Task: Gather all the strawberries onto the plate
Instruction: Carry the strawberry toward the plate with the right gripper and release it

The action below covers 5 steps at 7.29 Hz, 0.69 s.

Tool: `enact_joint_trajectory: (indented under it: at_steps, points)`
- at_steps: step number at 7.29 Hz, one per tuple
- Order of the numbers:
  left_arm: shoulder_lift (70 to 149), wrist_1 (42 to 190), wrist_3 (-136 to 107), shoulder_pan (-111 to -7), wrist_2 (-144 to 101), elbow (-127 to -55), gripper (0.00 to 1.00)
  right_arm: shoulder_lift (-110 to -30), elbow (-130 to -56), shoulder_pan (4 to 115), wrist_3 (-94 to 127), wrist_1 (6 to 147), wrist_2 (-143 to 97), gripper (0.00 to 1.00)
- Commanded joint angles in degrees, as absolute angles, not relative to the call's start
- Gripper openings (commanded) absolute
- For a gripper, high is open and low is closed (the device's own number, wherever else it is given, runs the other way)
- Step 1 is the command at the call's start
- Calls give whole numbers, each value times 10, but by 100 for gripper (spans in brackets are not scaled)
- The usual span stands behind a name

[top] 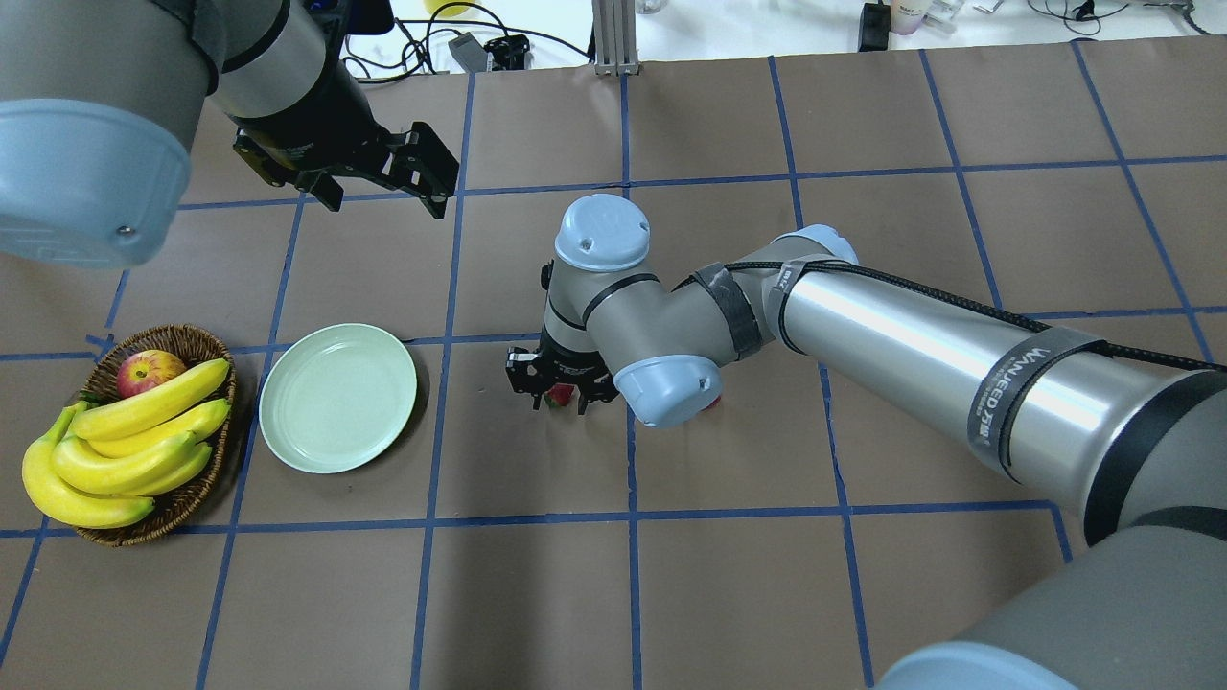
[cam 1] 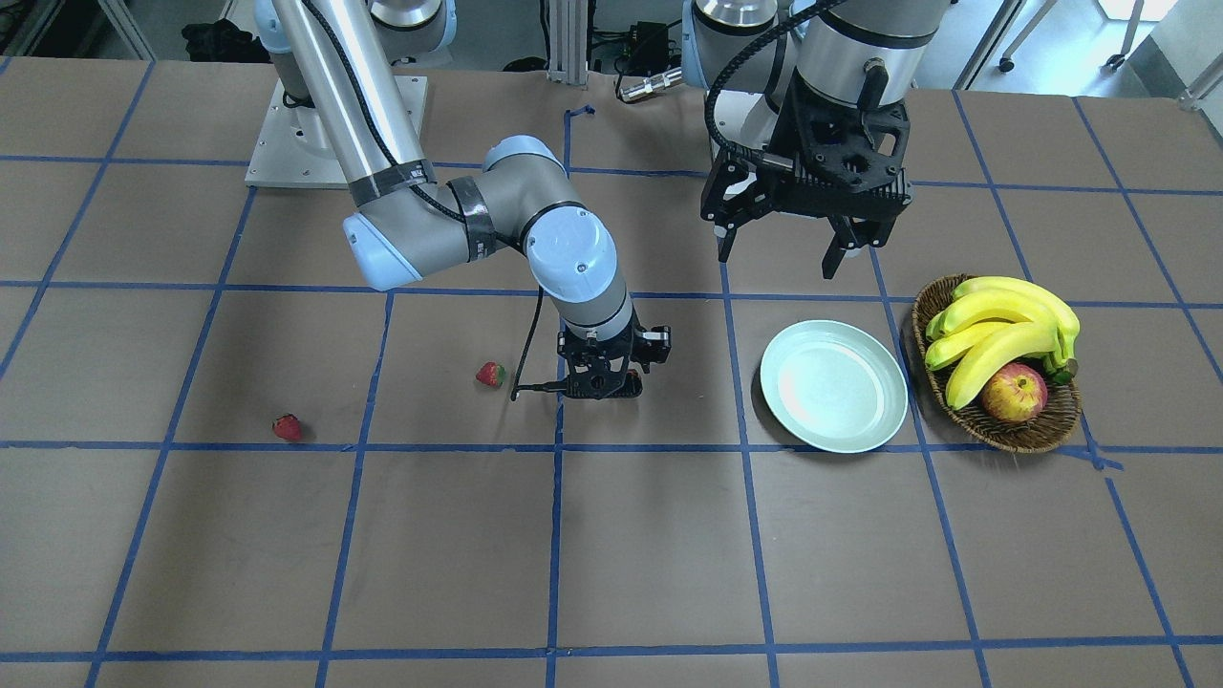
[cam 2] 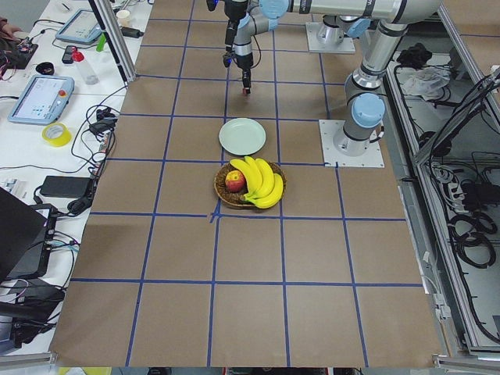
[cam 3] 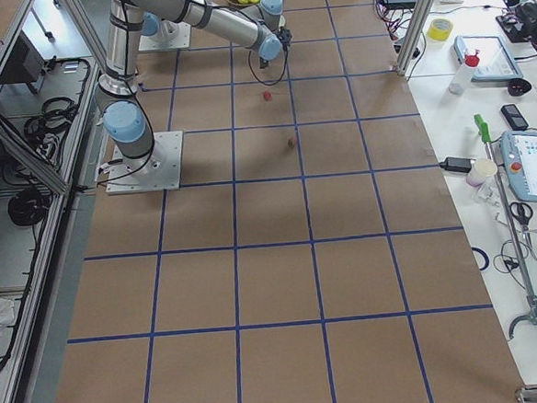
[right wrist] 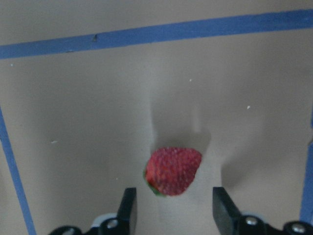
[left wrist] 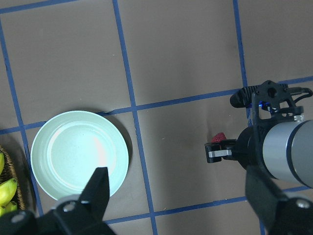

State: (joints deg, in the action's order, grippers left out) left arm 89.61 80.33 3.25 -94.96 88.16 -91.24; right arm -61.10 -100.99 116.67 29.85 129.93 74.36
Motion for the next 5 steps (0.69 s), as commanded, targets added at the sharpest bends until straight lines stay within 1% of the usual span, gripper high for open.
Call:
enact_joint_trajectory:
  at_steps: [1,3,4,5]
  points:
    - [897,803,33,-949,882,-911,100,-647,-1015,1158,248,1292,791,100]
    - [897,799,33,-949,882,-912,100,-680,-1021,1112,187,1267,859,100]
    - [897,796,33,-949,882,-913,100,-691,-1037,1087,160,1260,860,100]
    - [897,795,33,-949,882,-913,100,-697,-1068,1069,131,1269,868,96]
